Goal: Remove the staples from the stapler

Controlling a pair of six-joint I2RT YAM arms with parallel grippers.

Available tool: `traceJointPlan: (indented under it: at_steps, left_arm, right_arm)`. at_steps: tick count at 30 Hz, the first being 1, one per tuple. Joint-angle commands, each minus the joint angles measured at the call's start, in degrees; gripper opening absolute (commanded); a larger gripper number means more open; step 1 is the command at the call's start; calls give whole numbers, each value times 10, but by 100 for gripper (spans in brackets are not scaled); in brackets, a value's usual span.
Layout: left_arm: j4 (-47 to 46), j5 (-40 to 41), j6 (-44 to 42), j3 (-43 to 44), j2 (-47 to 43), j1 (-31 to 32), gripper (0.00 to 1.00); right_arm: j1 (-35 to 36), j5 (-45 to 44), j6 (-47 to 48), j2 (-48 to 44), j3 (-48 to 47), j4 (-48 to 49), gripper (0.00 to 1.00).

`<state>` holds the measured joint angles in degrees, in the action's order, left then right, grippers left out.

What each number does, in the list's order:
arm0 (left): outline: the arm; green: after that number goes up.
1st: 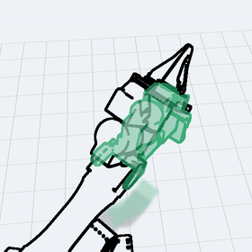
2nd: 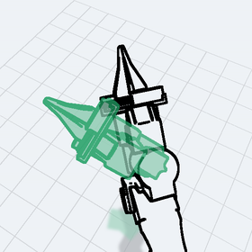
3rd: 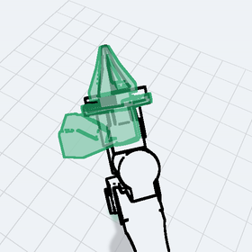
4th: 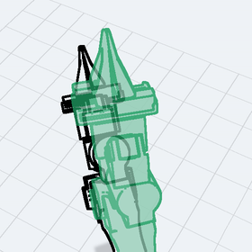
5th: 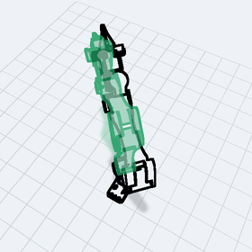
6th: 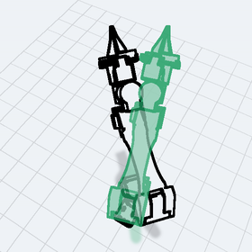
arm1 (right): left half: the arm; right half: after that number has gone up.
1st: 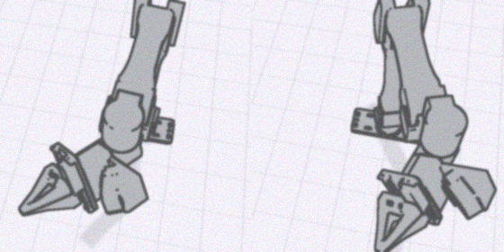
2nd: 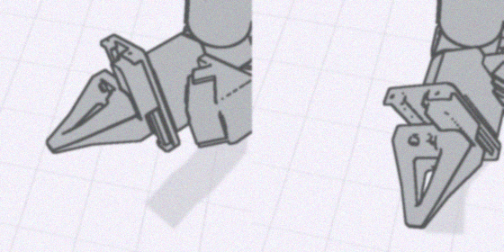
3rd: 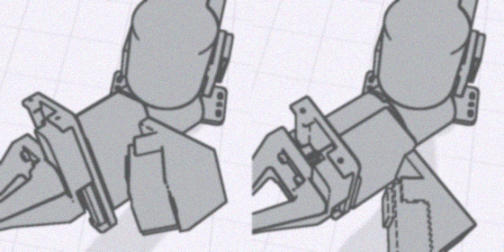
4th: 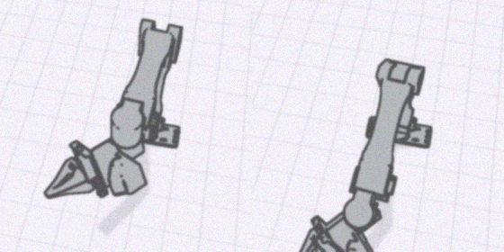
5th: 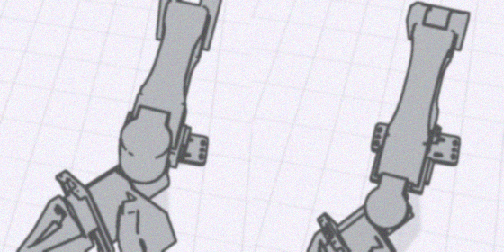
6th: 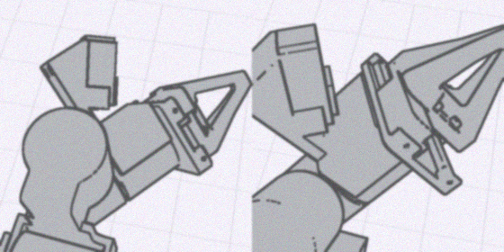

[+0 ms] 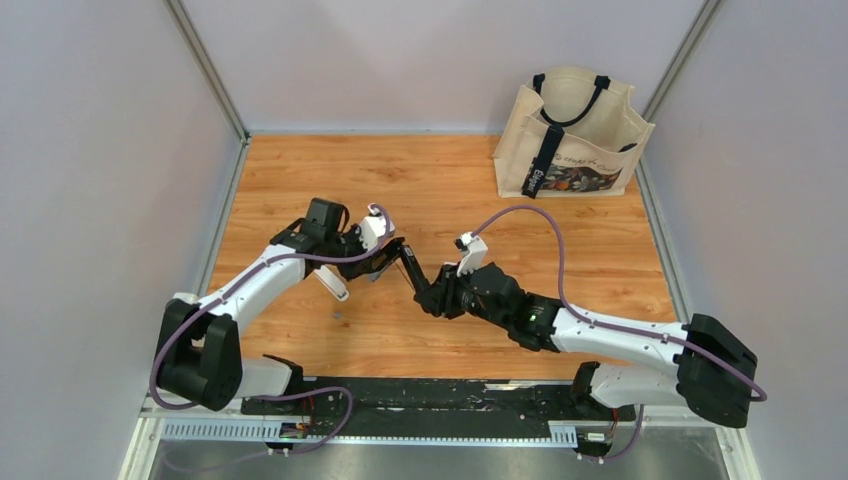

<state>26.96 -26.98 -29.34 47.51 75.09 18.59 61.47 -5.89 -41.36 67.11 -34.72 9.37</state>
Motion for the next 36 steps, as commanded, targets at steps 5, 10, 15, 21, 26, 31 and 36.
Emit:
traceJointPlan:
  at_steps: [5,10,15,21,26,31,36]
  left_arm:
    - [-96,116,-95,-4,-1,31,25]
    - [-161,172,-130,-39,-12,51,24]
    - [-188,199,-167,-53,-15,59,24]
    - [-234,235,-229,-94,-34,87,24]
    - [-288,269,-300,-136,-35,118,24]
    - [-288,269,-281,-131,-37,123,24]
    - [-223,256,-230,-87,-42,123,26]
  right_arm:
    - [21,17,38,-43,10,19,0]
    - [30,7,52,-54,26,-2,0]
    - [44,-7,48,-71,47,-29,0]
    - [65,-13,36,-89,73,-53,0]
    - [75,-19,42,-88,65,-74,0]
    - [76,-19,45,-86,60,-79,0]
    - [76,-46,56,-83,41,-87,0]
